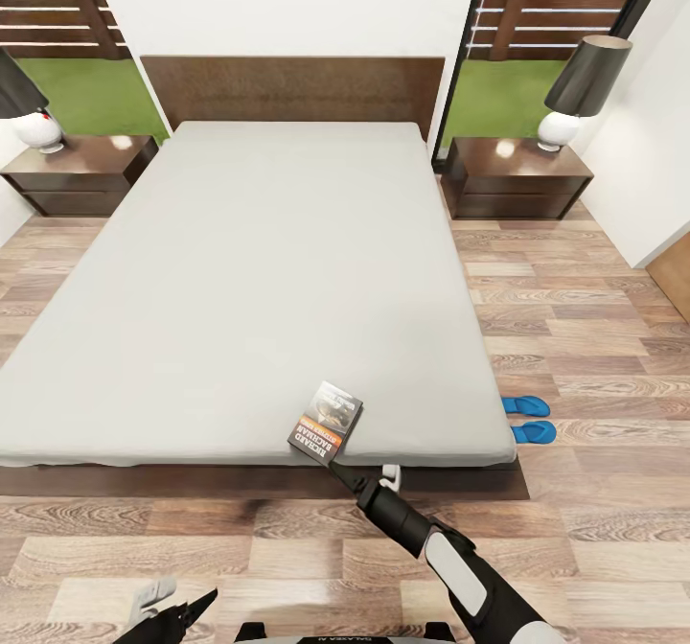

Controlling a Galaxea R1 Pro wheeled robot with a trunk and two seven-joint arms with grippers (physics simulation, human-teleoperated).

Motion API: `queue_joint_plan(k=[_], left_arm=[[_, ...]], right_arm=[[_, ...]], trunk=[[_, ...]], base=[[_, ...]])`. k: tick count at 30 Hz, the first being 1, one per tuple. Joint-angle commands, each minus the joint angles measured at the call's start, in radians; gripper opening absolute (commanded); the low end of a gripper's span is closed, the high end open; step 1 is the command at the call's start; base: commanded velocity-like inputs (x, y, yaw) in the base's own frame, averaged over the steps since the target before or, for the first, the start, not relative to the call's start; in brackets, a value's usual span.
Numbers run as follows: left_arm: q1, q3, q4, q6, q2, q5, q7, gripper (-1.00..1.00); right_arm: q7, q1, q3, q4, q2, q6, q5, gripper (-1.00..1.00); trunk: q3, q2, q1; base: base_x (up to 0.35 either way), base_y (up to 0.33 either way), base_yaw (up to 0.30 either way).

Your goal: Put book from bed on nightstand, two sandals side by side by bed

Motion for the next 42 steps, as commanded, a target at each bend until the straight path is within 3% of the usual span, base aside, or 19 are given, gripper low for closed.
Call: queue_joint_plan(k=[1, 19, 35, 42], left_arm=[[0.000, -0.008, 0.003, -0.005, 0.001, 0.010, -0.002, 1.00], [0.000, -0.009, 0.004, -0.003, 0.001, 0.010, -0.004, 1.00], [0.000, -0.008, 0.004, -0.003, 0.001, 0.010, -0.004, 1.00], [0.000, -0.008, 0.004, -0.003, 0.001, 0.010, -0.006, 1.00]], right_arm=[[0.002, -0.001, 0.001, 0.001, 0.000, 0.009, -0.011, 1.00], [0.004, -0.001, -0.004, -0.001, -0.005, 0.009, -0.013, 1.00], [0.004, -0.001, -0.055, 0.000, -0.004, 0.011, -0.014, 1.00], [0.003, -0.001, -0.055, 0.000, -0.004, 0.010, -0.012, 1.00]], trunk=[[-0.001, -0.001, 0.000], [-0.001, -0.001, 0.000], [-0.051, -0.113, 0.061], [-0.051, -0.113, 0.061]], base=[[0.000, 0.000, 0.000], [0.000, 0.000, 0.000], [0.000, 0.000, 0.000], [0.000, 0.000, 0.000]])
